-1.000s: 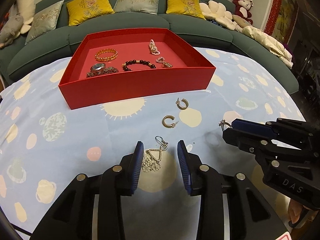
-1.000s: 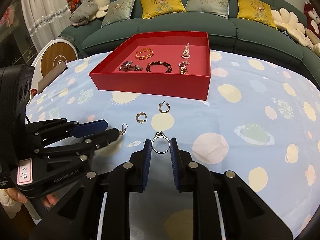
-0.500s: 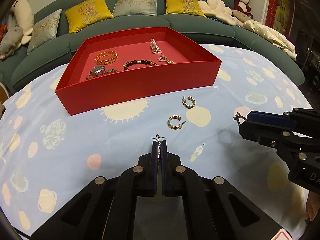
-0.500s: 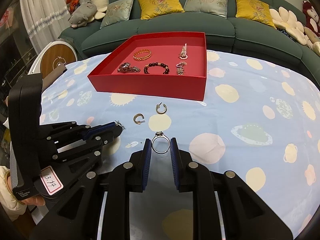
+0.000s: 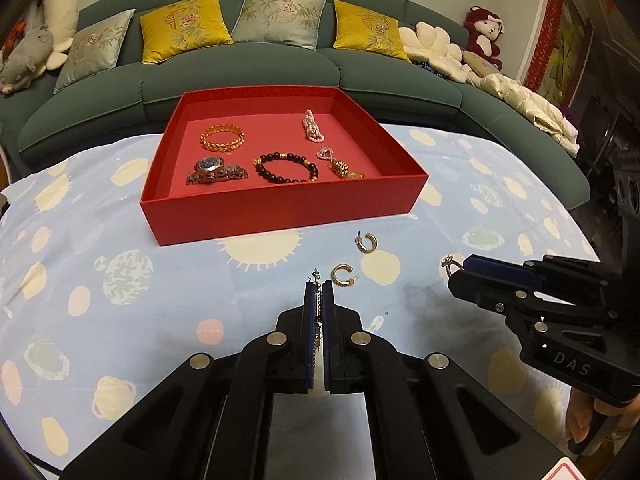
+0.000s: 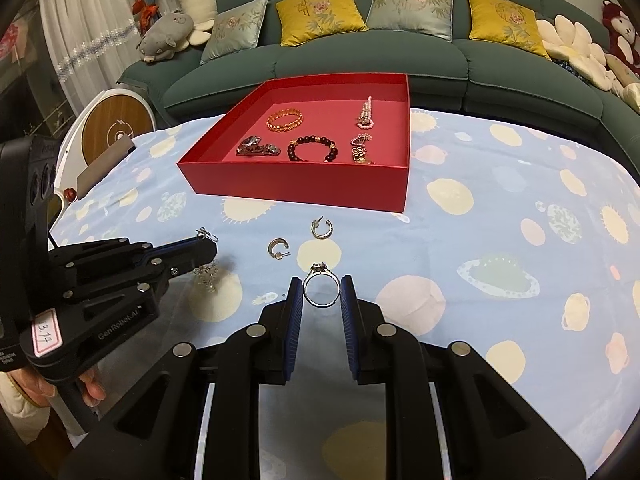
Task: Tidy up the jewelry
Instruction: 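Grasp the silver ring with the right tool while the left tool holds the earring, then carry the earring and ring into the red box and open both tools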
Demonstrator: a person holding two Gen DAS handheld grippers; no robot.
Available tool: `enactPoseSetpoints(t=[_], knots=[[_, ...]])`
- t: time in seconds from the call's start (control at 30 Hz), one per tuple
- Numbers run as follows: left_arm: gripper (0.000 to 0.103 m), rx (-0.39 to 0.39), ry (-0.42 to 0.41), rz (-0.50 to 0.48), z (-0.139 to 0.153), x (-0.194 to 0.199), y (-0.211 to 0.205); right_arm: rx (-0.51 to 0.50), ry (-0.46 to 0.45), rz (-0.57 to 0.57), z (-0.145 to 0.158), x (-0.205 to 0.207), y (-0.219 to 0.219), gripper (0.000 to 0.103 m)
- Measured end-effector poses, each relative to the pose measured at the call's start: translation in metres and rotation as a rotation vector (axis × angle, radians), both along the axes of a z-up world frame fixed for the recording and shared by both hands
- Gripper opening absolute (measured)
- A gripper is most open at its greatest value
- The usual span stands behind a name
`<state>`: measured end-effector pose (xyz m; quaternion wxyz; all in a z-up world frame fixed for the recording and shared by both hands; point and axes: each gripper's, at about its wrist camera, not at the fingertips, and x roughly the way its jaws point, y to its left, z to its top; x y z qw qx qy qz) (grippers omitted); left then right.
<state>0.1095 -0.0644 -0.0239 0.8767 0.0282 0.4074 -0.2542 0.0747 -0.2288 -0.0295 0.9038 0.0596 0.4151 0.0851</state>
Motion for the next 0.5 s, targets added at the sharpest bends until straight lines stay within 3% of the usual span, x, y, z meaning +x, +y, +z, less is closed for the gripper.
enactPoseSetpoints(t=[0.33,0.5], knots=[[0.0,-0.046,-0.078,0.084,0.045,0.017,0.027,0.023,-0.094,-0.032,0.043,0.015,-0.006,0.019],[0.0,-0.082,-0.069,0.127,0.063,0.045,0.036,0.042,-0.113,-0.043,0.06,0.037,-0.012,0.019]])
